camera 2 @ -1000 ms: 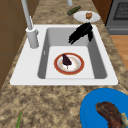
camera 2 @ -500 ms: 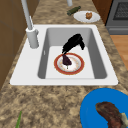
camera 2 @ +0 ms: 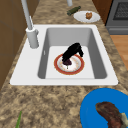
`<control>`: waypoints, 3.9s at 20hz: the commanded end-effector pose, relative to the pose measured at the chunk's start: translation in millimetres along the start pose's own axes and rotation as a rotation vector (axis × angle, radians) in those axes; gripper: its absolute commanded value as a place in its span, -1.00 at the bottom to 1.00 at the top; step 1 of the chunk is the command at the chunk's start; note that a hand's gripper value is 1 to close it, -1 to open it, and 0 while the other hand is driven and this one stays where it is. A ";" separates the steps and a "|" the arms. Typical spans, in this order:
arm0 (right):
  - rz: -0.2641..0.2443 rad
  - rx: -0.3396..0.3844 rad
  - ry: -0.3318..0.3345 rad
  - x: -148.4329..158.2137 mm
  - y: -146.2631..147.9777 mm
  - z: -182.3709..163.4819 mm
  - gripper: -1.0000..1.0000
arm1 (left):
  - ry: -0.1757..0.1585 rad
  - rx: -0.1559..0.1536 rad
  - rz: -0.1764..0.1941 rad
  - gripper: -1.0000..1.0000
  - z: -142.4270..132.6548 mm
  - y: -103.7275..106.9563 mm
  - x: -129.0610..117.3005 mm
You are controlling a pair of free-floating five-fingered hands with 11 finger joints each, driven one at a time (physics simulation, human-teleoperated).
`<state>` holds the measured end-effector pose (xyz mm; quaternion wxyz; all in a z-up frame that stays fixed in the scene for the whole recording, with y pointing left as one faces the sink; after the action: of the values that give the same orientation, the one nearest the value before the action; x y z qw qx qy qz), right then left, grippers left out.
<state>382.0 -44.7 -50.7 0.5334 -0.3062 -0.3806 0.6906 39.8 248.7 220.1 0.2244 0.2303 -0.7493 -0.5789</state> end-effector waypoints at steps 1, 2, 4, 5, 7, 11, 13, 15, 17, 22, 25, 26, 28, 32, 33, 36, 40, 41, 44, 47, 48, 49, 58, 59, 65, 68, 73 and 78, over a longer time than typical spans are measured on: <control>-0.008 0.076 -0.023 -4.8 0.3 -28.5 -1.00 | 0.000 0.000 0.000 0.00 0.0 0.0 0.0; -0.014 0.072 -0.027 -5.9 -0.6 -28.9 -1.00 | 0.000 0.000 0.000 0.00 0.0 0.0 0.0; -0.018 0.034 -0.029 -6.2 -2.9 -34.8 -1.00 | 0.000 0.000 0.000 0.00 0.0 0.0 0.0; -0.022 0.043 -0.030 -7.0 -4.4 -38.0 -1.00 | 0.000 0.000 0.000 0.00 0.0 0.0 0.0; -0.030 0.071 -0.034 -5.8 -5.4 -47.7 -1.00 | 0.000 0.000 0.000 0.00 0.0 0.0 0.0; -0.024 0.067 -0.017 -3.5 3.6 -60.6 -1.00 | 0.000 0.000 0.000 0.00 0.0 0.0 0.0; -0.027 0.073 -0.032 -6.1 2.5 -61.3 -1.00 | 0.000 0.000 0.000 0.00 0.0 0.0 0.0; -0.032 0.088 -0.032 -5.3 2.5 -67.5 -1.00 | 0.000 0.000 0.000 0.00 0.0 0.0 0.0; -0.034 0.111 -0.043 -10.7 4.1 -80.2 -1.00 | 0.000 0.000 0.000 0.00 0.0 0.0 0.0; -0.060 0.111 -0.086 -18.3 20.1 -86.4 -1.00 | 0.000 0.000 0.000 0.00 0.0 0.0 0.0; -0.026 -0.001 -0.098 -13.7 22.8 -80.7 1.00 | 0.000 0.000 0.000 0.00 0.0 0.0 0.0; -0.027 -0.026 -0.095 -13.4 19.1 -78.0 1.00 | 0.000 0.000 0.000 0.00 0.0 0.0 0.0; -0.029 -0.141 -0.092 -15.0 20.9 -75.0 1.00 | 0.000 0.000 0.000 0.00 0.0 0.0 0.0; -0.032 -0.313 -0.090 -19.8 16.8 -69.0 1.00 | 0.000 0.000 0.000 0.00 0.0 0.0 0.0; -0.035 -0.331 -0.093 -18.0 13.7 -72.3 1.00 | 0.000 0.000 0.000 0.00 0.0 0.0 0.0; -0.055 -0.285 -0.098 -18.3 -7.9 -67.3 1.00 | 0.000 0.000 0.000 0.00 0.0 0.0 0.0; -0.063 -0.229 -0.096 -18.5 -28.3 -50.0 1.00 | 0.000 0.000 0.000 0.00 0.0 0.0 0.0; -0.064 -0.217 -0.095 -18.8 -33.7 -45.6 1.00 | 0.000 0.000 0.000 0.00 0.0 0.0 0.0; -0.061 -0.207 -0.087 -20.9 -49.2 -31.6 1.00 | 0.000 0.000 0.000 0.00 0.0 0.0 0.0; -0.055 -0.211 -0.086 -24.4 -65.0 -14.0 1.00 | 0.000 0.000 0.000 0.00 0.0 0.0 0.0; -0.047 -0.224 -0.084 -26.5 -71.3 -8.2 1.00 | 0.000 0.000 0.000 0.00 0.0 0.0 0.0; -0.033 -0.233 -0.079 -28.5 -76.9 -3.2 1.00 | 0.000 0.000 0.000 0.00 0.0 0.0 0.0; -0.059 -0.251 -0.067 -55.3 -119.0 50.9 1.00 | 0.000 0.000 0.000 0.00 0.0 0.0 0.0; -0.067 -0.246 -0.066 -58.7 -123.1 54.7 1.00 | 0.000 0.000 0.000 0.00 0.0 0.0 0.0; -0.092 -0.232 -0.070 -91.5 -134.9 73.4 1.00 | 0.000 0.000 0.000 0.00 0.0 0.0 0.0; -0.091 -0.233 -0.078 -110.3 -141.3 82.0 1.00 | 0.000 0.000 0.000 0.00 0.0 0.0 0.0; -0.086 -0.232 -0.075 -142.4 -147.6 105.1 1.00 | 0.000 0.000 0.000 0.00 0.0 0.0 0.0; -0.090 -0.234 -0.064 -175.0 -145.0 121.6 1.00 | 0.000 0.000 0.000 0.00 0.0 0.0 0.0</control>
<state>400.7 -198.0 135.6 0.5008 -0.3177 -0.4945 0.6355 39.8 248.7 220.1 0.2244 0.2303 -0.7493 -0.5789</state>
